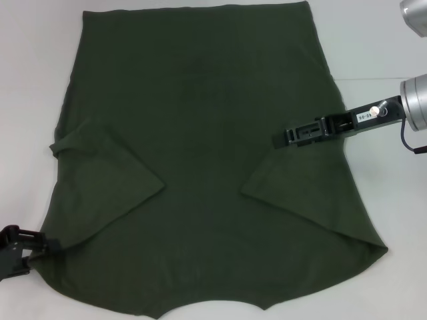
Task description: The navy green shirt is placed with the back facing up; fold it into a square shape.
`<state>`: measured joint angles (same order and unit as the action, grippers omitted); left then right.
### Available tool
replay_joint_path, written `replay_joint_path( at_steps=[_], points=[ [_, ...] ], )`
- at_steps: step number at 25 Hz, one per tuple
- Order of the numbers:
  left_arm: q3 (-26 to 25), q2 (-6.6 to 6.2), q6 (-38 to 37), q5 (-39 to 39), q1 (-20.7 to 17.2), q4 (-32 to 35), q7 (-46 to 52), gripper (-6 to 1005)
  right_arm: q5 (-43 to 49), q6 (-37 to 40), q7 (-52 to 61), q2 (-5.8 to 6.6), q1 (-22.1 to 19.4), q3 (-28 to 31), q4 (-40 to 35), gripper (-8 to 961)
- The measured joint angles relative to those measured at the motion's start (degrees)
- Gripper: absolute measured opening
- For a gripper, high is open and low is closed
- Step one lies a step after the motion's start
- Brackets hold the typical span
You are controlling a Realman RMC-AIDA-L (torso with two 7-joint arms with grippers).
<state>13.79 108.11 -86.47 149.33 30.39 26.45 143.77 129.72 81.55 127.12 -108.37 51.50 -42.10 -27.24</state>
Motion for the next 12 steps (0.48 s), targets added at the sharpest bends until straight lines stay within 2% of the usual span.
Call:
replay_joint_path(
  at_steps=[3, 9, 12],
  points=[
    [0.0, 0.00, 0.0, 0.0, 0.0, 0.0, 0.0, 345, 0.0, 0.0, 0.0, 0.00, 0.0, 0.0, 0.0, 888],
    [0.0, 0.00, 0.6, 0.0, -0.1, 0.0, 0.0, 353, 0.0, 0.0, 0.0, 0.01, 0.0, 0.0, 0.0, 888],
    [0.2, 0.00, 0.7, 0.0, 0.0, 0.0, -0.3, 321, 0.0, 0.0, 0.0, -0.04, 0.0, 0.0, 0.0, 887]
  ],
)
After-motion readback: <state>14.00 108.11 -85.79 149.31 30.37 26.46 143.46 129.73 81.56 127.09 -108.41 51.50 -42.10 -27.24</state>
